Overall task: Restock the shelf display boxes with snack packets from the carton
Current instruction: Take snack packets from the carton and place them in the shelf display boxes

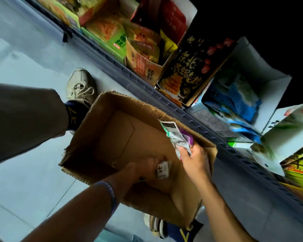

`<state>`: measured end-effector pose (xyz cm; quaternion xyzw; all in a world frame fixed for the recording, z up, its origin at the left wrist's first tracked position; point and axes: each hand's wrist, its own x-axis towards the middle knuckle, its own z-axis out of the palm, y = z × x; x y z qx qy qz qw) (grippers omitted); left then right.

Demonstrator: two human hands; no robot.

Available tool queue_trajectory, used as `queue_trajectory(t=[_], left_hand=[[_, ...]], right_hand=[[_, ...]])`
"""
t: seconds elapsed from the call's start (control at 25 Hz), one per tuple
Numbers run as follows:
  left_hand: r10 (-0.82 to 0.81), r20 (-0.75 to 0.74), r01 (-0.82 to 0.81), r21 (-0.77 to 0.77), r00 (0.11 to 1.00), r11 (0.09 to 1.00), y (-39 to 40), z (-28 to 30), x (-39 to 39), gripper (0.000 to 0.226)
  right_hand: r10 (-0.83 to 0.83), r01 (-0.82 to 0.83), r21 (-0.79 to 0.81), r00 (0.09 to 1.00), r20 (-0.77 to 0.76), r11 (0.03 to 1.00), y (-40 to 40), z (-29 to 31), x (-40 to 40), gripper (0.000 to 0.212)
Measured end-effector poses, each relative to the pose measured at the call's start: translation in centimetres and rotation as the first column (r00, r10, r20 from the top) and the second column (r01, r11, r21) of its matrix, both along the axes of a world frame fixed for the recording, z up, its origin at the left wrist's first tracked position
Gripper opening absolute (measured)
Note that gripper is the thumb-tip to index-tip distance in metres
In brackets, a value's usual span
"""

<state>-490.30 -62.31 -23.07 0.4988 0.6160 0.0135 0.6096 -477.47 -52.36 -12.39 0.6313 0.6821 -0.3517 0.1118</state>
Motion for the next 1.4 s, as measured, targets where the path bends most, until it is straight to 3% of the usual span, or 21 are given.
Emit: queue_trajectory(t=[0.16,0.24,0.32,0.36,0.44,0.56,0.6,0.68,0.8,0.88,0.96,1.0,1.04,1.08,1.16,1.24,1.32,1.4], left_hand=[[0.419,0.228,-0.422,-0.037,0.879,0.906,0.0,8.7,-4.8,0.072],[0.565,0.359,-0.549,-0.155,0.743,0.821,-0.1,12.9,-6.7,0.059],[0.663,0.462,-0.671,-0.176,0.59,0.72,-1.6,19.4,-7.4,0.041],[0.704,0.512,-0.736,-0.188,0.492,0.65,-1.9,21.0,-7.7,0.029],[0.747,0.562,-0.785,-0.255,0.355,0.565,-2.7,25.3,-8.2,0.021],[0.71,0.669,-0.772,-0.327,0.218,0.545,-3.4,32.1,-8.7,0.037],[0.686,0.691,-0.762,-0.313,0.226,0.567,-3.6,34.0,-8.7,0.04],[0.623,0.712,-0.739,-0.221,0.323,0.636,-3.8,36.6,-8.2,0.041],[0.56,0.743,-0.769,-0.097,0.367,0.632,-3.4,39.1,-7.0,0.037],[0.54,0.765,-0.805,-0.049,0.351,0.591,-2.6,40.7,-5.9,0.041],[0.481,0.801,-0.807,0.006,0.357,0.59,-0.9,42.3,-4.6,0.047],[0.449,0.811,-0.799,0.037,0.375,0.6,0.1,43.3,-3.7,0.049],[0.421,0.808,-0.789,0.085,0.412,0.609,1.4,44.3,-2.6,0.05],[0.401,0.792,-0.778,0.141,0.46,0.612,2.7,45.0,-1.5,0.05],[0.367,0.775,-0.745,0.193,0.515,0.638,4.9,46.5,1.4,0.046],[0.33,0.794,-0.722,0.187,0.51,0.666,6.8,47.2,3.8,0.041],[0.303,0.8,-0.705,0.198,0.517,0.68,8.5,47.7,6.3,0.038],[0.298,0.797,-0.704,0.212,0.526,0.678,10.2,47.8,8.4,0.039]], right_hand=[[-0.164,0.143,-0.105,0.959,-0.232,0.984,-0.9,4.9,0.5,0.038],[-0.187,0.169,-0.082,0.854,-0.486,0.982,-1.2,8.4,-0.6,0.013],[-0.027,0.107,0.061,0.673,-0.739,0.992,-2.3,13.7,-1.1,0.035],[0.074,0.064,0.15,0.642,-0.763,0.987,-2.3,14.6,-1.6,0.037],[0.316,-0.016,0.382,0.594,-0.74,0.924,-3.0,17.4,-2.3,0.026],[0.497,-0.005,0.595,0.554,-0.667,0.804,-3.5,21.2,-2.0,0.037],[0.555,-0.018,0.654,0.548,-0.626,0.756,-3.5,22.7,-2.0,0.041],[0.643,-0.061,0.739,0.545,-0.538,0.67,-3.2,24.9,-1.8,0.057],[0.626,-0.098,0.683,0.509,-0.591,0.724,-2.9,28.6,-1.3,0.075],[0.459,0.097,0.554,0.451,-0.765,0.827,-3.1,31.0,-0.7,0.074],[0.131,0.464,0.222,0.22,-0.967,0.858,-2.9,33.1,0.7,0.055],[-0.002,0.518,0.065,0.127,-0.992,0.853,-2.6,34.4,1.6,0.038],[-0.079,0.501,-0.008,0.121,-0.99,0.865,-2.1,35.7,2.6,0.022],[-0.102,0.468,-0.01,0.171,-0.98,0.884,-1.5,36.7,3.6,0.013],[-0.072,0.502,0.066,0.25,-0.965,0.862,0.1,38.0,6.3,0.011],[-0.055,0.58,0.121,0.278,-0.959,0.805,1.7,39.3,9.0,0.012],[-0.086,0.648,0.131,0.292,-0.952,0.751,3.1,40.0,12.2,0.015],[-0.152,0.715,0.074,0.247,-0.957,0.695,4.5,40.2,15.6,0.013]])
